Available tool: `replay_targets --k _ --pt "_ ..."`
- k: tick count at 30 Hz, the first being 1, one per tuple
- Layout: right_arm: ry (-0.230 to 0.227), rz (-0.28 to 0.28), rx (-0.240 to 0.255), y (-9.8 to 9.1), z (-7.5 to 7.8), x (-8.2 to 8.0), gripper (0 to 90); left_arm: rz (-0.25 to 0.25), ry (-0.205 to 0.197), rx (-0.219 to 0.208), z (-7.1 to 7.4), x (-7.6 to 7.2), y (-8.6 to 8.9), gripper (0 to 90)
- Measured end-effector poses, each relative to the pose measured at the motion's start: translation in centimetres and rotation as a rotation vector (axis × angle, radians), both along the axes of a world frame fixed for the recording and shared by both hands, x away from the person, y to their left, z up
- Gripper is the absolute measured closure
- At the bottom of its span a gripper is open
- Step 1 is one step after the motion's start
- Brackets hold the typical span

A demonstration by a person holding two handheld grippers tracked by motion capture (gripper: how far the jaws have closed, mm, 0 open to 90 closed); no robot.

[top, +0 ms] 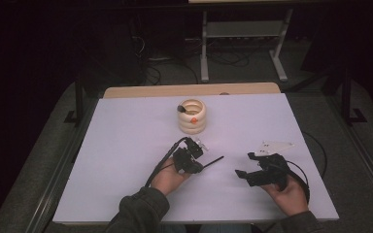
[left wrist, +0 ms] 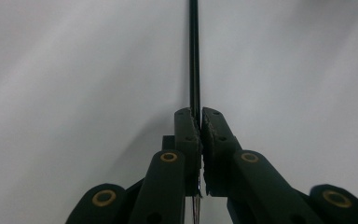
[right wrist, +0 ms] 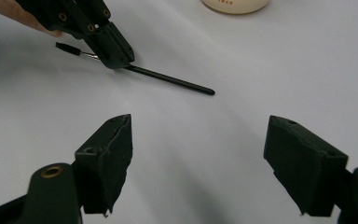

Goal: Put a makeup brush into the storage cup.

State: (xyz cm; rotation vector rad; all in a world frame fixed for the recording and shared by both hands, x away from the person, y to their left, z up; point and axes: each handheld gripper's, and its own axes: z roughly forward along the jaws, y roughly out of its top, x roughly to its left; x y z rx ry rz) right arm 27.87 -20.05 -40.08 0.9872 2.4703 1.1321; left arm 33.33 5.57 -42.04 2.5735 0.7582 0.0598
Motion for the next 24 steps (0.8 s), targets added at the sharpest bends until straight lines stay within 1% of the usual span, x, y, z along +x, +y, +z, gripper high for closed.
replay_targets --k 1,2,3,5,7,8,9,10,11,12,14,19,20,21,24 --pt "-0.002 0.001 0.001 0.0 0.0 0.0 22.9 0.001 0.007 0.005 -0.2 0.1 -0.1 86.0" --pt "0.002 -0.002 0.005 0.1 0.0 0.0 22.9 -0.001 0.014 0.021 -0.3 0.1 -0.2 86.0" --pt "0.002 -0.002 0.005 0.1 0.0 0.0 22.9 -0.001 0.014 0.021 -0.3 0.1 -0.2 85.9" --pt "0.002 -0.001 0.005 0.1 0.0 0.0 22.8 -0.006 0.021 0.05 -0.2 0.2 -0.5 85.1" --pt "0.001 0.0 0.004 0.1 0.0 0.0 22.9 -0.004 0.026 0.056 -0.2 0.3 -0.6 84.5" --pt "0.002 0.0 0.005 0.1 0.0 0.0 22.8 0.011 0.051 0.074 -0.1 0.5 -0.9 84.4" --pt "0.001 0.001 0.007 0.1 0.0 0.0 22.8 0.011 0.051 0.074 -0.1 0.5 -0.9 84.4" --pt "0.003 0.001 0.008 0.1 0.0 0.0 22.8 0.004 0.057 0.103 0.0 0.6 -1.3 84.4" --pt "0.004 0.002 0.008 0.2 0.0 0.0 22.8 0.005 0.062 0.118 0.1 0.7 -1.5 84.4" --pt "0.004 0.002 0.008 0.2 0.0 0.0 22.8 0.005 0.062 0.118 0.1 0.7 -1.5 84.5" --pt "0.004 0.005 0.006 0.3 -0.1 0.0 22.8 -0.014 0.059 0.153 0.1 0.8 -1.9 85.2" --pt "0.001 0.005 0.006 0.3 0.0 0.0 22.9 -0.037 0.045 0.151 0.2 0.7 -1.8 86.0" --pt "0.002 0.004 0.008 0.2 -0.1 0.0 22.8 -0.045 0.044 0.132 0.2 0.7 -1.6 86.1" --pt "0.002 0.004 0.008 0.2 -0.1 0.0 22.8 -0.045 0.044 0.132 0.2 0.7 -1.6 86.1" --pt "0.003 -0.003 0.012 0.0 -0.1 0.1 22.9 -0.047 0.025 0.106 0.3 0.8 -1.1 86.1"
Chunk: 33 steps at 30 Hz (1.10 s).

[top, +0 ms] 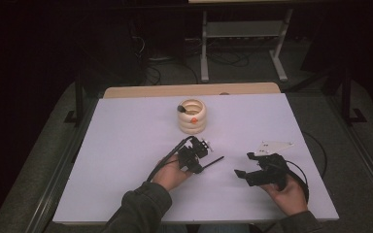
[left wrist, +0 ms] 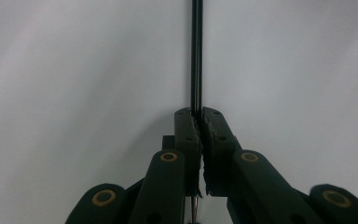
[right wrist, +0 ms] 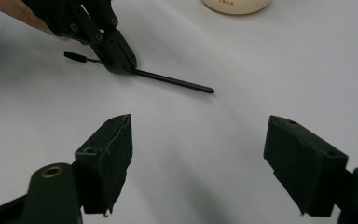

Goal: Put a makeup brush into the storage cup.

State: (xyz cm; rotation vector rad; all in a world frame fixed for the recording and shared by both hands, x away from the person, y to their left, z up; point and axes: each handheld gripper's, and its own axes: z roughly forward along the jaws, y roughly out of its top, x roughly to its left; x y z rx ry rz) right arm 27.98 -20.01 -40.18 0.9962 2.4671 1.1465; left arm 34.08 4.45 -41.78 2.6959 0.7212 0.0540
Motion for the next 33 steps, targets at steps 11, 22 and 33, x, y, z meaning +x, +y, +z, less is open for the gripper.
replay_targets --k 11,22,33 --pt "0.006 0.012 0.001 0.3 -0.1 -0.1 23.0 -0.023 0.024 -0.097 1.4 -0.4 2.2 86.1" --pt "0.018 0.081 0.013 1.6 0.4 -0.2 23.1 -0.055 0.009 -0.141 2.2 -1.8 5.6 86.0" --pt "0.027 0.215 -0.012 4.6 2.8 0.2 20.2 -0.115 -0.035 -0.195 3.9 -3.0 8.1 86.0"
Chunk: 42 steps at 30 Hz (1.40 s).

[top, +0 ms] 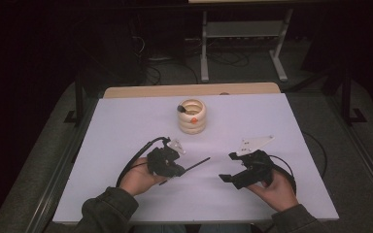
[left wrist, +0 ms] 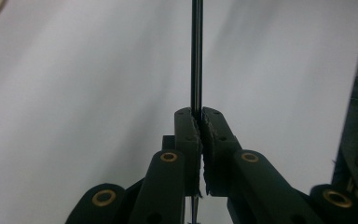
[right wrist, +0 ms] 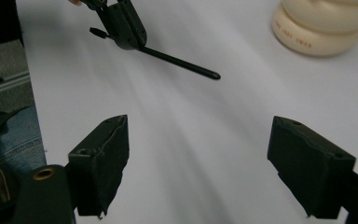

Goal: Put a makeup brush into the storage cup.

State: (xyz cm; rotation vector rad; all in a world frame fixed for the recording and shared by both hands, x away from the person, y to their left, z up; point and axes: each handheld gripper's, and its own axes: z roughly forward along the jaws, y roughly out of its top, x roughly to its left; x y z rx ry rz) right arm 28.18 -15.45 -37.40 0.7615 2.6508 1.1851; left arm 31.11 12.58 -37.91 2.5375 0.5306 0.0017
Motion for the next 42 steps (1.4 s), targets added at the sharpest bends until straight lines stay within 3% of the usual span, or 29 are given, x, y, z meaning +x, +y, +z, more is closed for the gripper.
replay_targets --k 3,7,10,11,12,14,15,18,19,24,31,34,36,40,42 --pt "-0.038 0.069 -0.041 1.5 1.9 0.5 22.2 -0.034 -0.025 -0.014 0.5 -0.2 0.4 86.0" --pt "-0.038 0.118 -0.06 2.4 3.0 0.9 24.8 -0.078 -0.038 -0.022 1.0 -0.4 0.7 86.0" --pt "-0.041 0.191 -0.091 4.1 3.9 1.2 28.3 -0.116 -0.056 -0.021 1.3 -0.7 0.5 86.0" --pt "-0.041 0.191 -0.091 4.1 3.9 1.2 28.3 -0.128 -0.062 -0.018 1.4 -0.8 0.5 86.0" --pt "-0.019 0.24 -0.102 5.0 3.8 1.4 32.7 -0.143 -0.066 -0.016 1.4 -1.0 0.4 86.0" --pt "-0.014 0.258 -0.112 5.3 3.7 1.5 33.3 -0.204 -0.075 -0.007 1.3 -1.4 0.2 86.0" --pt "0.006 0.301 -0.15 6.3 3.2 1.8 38.2 -0.224 -0.075 0.001 1.2 -1.7 0.0 86.0" --pt "0.027 0.355 -0.172 7.0 2.7 1.8 43.7 -0.267 -0.079 0.014 1.2 -2.3 -0.4 86.0" --pt "0.051 0.391 -0.206 7.7 2.2 1.7 50.6 -0.286 -0.08 0.016 1.3 -2.5 -0.6 85.9" --pt "0.057 0.438 -0.262 8.5 1.4 1.6 58.9 -0.315 -0.094 0.022 1.7 -2.9 -0.9 86.0" --pt "0.09 0.487 -0.282 8.7 0.7 1.4 74.3 -0.344 -0.086 0.017 1.9 -2.9 -1.2 86.0" --pt "0.111 0.515 -0.28 8.7 0.5 1.3 82.9 -0.359 -0.086 0.031 1.9 -3.1 -1.3 86.0" --pt "0.131 0.533 -0.267 8.7 0.2 1.2 84.2 -0.38 -0.083 0.041 1.8 -3.0 -1.3 86.0" --pt "0.122 0.534 -0.262 8.5 0.1 1.1 84.4 -0.382 -0.079 0.025 1.7 -3.0 -1.3 85.6" --pt "0.115 0.516 -0.233 7.9 0.2 0.8 84.5 -0.357 -0.057 -0.005 1.6 -2.8 -0.9 75.3"
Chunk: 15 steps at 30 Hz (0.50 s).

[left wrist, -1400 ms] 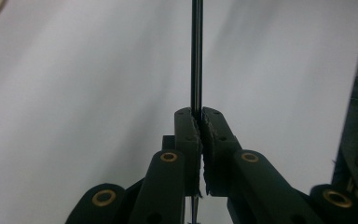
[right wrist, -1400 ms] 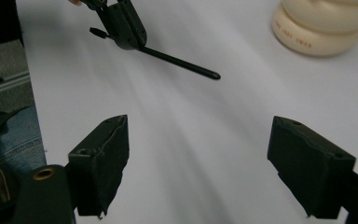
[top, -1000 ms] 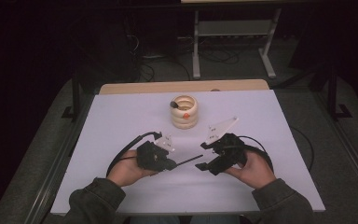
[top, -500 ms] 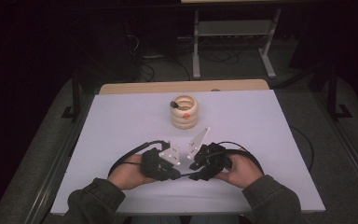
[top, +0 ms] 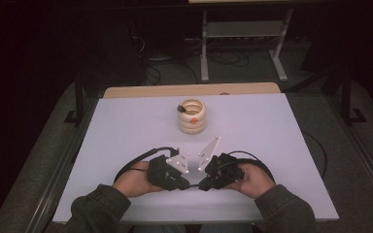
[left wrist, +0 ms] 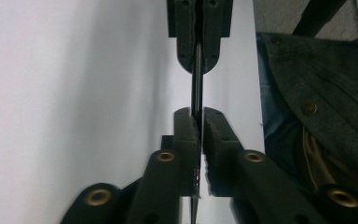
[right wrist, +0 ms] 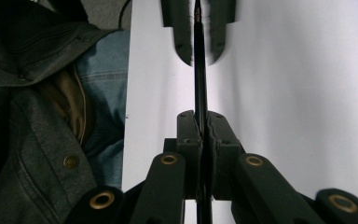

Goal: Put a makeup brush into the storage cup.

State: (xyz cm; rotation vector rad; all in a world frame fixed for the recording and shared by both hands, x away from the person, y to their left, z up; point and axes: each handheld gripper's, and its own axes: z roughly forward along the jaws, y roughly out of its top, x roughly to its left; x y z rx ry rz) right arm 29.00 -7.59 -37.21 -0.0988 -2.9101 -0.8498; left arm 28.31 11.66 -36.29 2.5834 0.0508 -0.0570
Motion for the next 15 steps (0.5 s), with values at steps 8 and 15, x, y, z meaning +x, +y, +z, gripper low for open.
replay_targets --k 8,15 --pt "-0.01 -0.023 0.068 -1.6 -0.1 -0.4 84.5 0.018 0.039 -0.023 -0.7 0.3 1.2 75.7" --pt "0.0 -0.035 0.062 -1.5 -0.5 -0.3 76.3 -0.015 0.055 0.0 -0.8 0.1 0.9 85.5"
